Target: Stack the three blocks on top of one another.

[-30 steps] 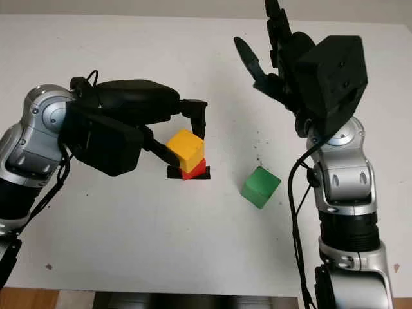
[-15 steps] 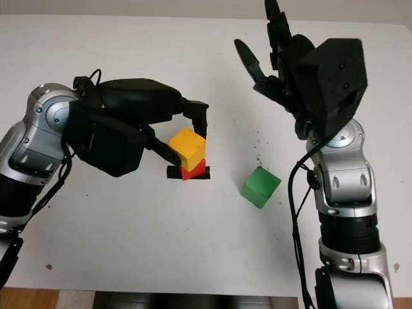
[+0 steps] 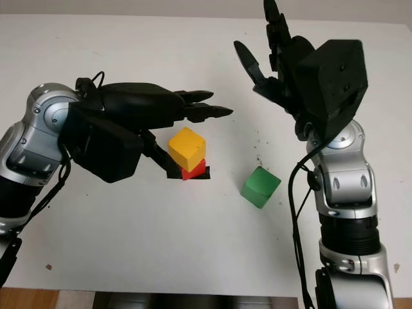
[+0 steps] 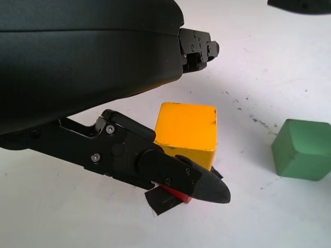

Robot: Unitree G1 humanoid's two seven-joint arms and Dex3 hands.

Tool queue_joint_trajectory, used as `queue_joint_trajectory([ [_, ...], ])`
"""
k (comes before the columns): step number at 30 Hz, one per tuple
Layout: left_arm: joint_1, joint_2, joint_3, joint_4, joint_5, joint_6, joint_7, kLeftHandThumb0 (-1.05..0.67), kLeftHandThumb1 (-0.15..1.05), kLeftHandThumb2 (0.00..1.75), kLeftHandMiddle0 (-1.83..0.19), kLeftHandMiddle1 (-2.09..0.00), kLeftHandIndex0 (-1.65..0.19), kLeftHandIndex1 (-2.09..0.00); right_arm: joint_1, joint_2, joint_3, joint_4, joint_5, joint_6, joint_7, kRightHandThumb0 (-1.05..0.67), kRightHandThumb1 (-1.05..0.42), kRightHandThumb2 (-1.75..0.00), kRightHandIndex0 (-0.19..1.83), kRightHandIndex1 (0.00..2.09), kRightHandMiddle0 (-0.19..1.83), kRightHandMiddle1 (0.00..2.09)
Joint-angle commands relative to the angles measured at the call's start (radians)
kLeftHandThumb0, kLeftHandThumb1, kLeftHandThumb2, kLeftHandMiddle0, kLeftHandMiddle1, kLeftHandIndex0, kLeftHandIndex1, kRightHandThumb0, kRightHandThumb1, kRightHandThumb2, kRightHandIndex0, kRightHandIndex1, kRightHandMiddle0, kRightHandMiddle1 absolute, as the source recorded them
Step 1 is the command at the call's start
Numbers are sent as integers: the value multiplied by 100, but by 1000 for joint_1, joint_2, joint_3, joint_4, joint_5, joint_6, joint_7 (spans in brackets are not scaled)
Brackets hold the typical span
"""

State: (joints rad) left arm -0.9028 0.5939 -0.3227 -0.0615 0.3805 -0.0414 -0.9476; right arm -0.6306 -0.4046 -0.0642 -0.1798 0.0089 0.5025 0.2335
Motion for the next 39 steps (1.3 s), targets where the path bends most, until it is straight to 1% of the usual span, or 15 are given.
queue_joint_trajectory([
  [1,7,20,31,-47,-35,50,-31,-68,93,4,19,0,17,-1,5,0,-4,-21,4,3,4,-69,-105,-50,-19,0,-18,5],
  [3,12,29,67,-71,-86,108,-52,-71,92,4,19,0,19,0,8,1,-8,-22,9,4,5,-69,-105,-50,-19,0,-18,5],
  [5,24,42,115,-84,-141,150,-50,-83,98,7,19,0,19,0,12,1,-15,-28,15,12,6,-69,-105,-49,-19,0,-18,5],
  [7,32,50,157,-88,-180,199,-36,-89,103,12,19,0,19,0,18,-7,-21,-39,17,23,8,-70,-105,-48,-19,0,-17,5],
  [9,56,56,221,-109,-207,290,6,-90,104,36,19,0,19,0,27,-26,-32,-47,22,20,24,-69,-105,-47,-18,1,-17,5],
  [11,98,52,273,-132,-221,329,71,-88,105,50,19,0,19,0,35,-43,-41,-53,17,23,34,-69,-105,-46,-17,2,-16,6],
  [14,184,19,349,-146,-242,334,201,-84,105,66,19,0,19,0,51,-51,-68,-78,24,39,31,-70,-105,-40,-11,6,-9,9],
  [16,224,-5,373,-148,-244,339,282,-83,105,67,19,0,19,0,60,-58,-85,-88,39,38,44,-67,-105,-37,-11,6,-7,10],
  [19,265,-48,401,-104,-252,294,400,-79,105,69,19,0,19,0,74,-77,-121,-101,78,39,78,-68,-105,-33,-8,7,-4,11],
  [23,306,-91,429,-65,-273,318,504,-77,105,69,19,-1,19,-1,110,-177,-137,-129,89,19,176,-69,-105,-22,9,15,6,18],
  [24,320,-118,447,-50,-297,313,533,-78,105,68,18,-3,18,-1,125,-207,-148,-144,99,13,211,-69,-105,-17,12,16,8,19],
  [28,362,-193,484,-32,-357,309,630,-75,105,60,11,-6,11,-5,185,-315,-172,-196,97,-36,310,-60,-96,-6,23,20,19,27],
  [31,388,-213,485,-16,-371,298,668,-77,105,60,11,-6,11,-5,279,-425,-188,-259,16,-199,378,-54,-90,-5,35,18,32,24],
  [35,396,-208,474,7,-369,276,682,-76,105,60,12,-5,13,-5,351,-528,-209,-355,-60,-283,442,-49,-82,-5,43,12,43,15],
  [39,388,-195,449,59,-332,244,699,-77,105,62,12,-5,12,-5,388,-587,-228,-368,-103,-413,486,-46,-80,-5,52,14,52,15],
])
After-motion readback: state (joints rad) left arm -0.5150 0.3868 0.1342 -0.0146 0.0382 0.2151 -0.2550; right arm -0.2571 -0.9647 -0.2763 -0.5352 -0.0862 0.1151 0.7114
